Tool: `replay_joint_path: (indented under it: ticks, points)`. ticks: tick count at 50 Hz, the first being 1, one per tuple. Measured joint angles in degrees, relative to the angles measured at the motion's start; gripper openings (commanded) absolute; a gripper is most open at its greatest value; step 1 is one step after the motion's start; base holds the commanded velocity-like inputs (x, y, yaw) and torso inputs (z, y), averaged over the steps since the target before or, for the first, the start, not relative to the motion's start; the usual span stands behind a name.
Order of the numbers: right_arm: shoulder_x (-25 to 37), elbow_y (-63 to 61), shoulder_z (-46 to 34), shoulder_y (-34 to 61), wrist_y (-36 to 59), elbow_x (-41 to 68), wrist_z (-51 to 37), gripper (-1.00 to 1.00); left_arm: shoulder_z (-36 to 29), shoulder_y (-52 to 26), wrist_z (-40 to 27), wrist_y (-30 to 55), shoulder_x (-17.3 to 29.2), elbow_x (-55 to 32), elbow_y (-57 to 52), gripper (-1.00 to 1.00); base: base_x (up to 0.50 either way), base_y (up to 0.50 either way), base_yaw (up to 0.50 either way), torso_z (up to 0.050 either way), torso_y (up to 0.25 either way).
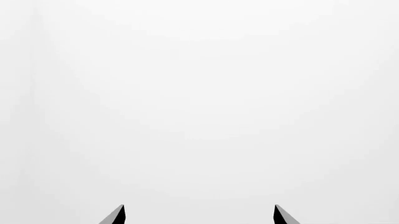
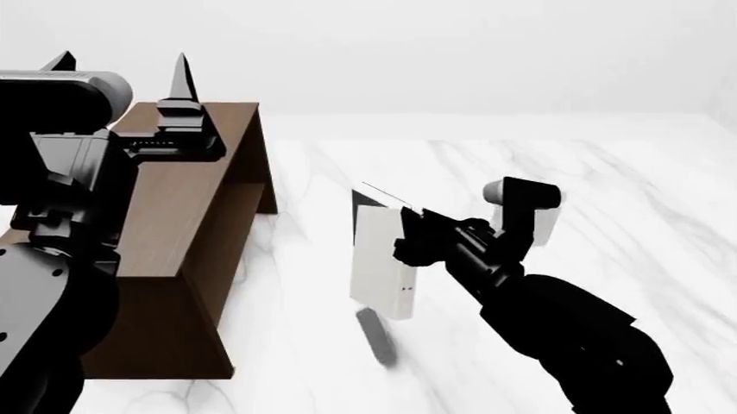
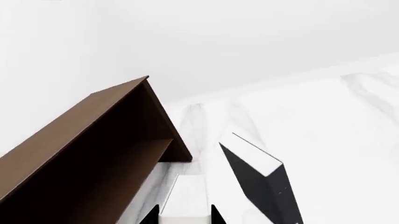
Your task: Pick up the book on the right and place it under the cabinet shelf.
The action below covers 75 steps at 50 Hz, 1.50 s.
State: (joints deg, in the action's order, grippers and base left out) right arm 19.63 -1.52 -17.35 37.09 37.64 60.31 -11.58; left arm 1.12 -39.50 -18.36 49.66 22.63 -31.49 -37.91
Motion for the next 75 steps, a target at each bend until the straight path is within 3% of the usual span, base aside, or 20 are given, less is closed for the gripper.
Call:
replay_joint_path:
  ticks: [27,53,75]
  points:
    - [-6.5,5.5,0.9,-3.3,-5.2,2.9,5.0,-1.0,-0.5,0.2,-0.4,-0.5,0.4,0.0,0.3,1.0,0.0,0.0,0.0,0.0,0.001]
    - [-15.9,28.0,1.2,-0.1,-15.3,2.2,16.4,-1.0,-1.3,1.1,-0.5,-1.8,0.5,0.3,1.0,1.0,0.0,0.0,0.0,0.0,0.001]
    - [-18.9,45.3,-11.3,4.5,-25.2,11.7,23.9,-1.0,-1.9,1.6,-0.6,-2.7,0.8,0.5,1.5,1.0,0.0,0.0,0.0,0.0,0.001]
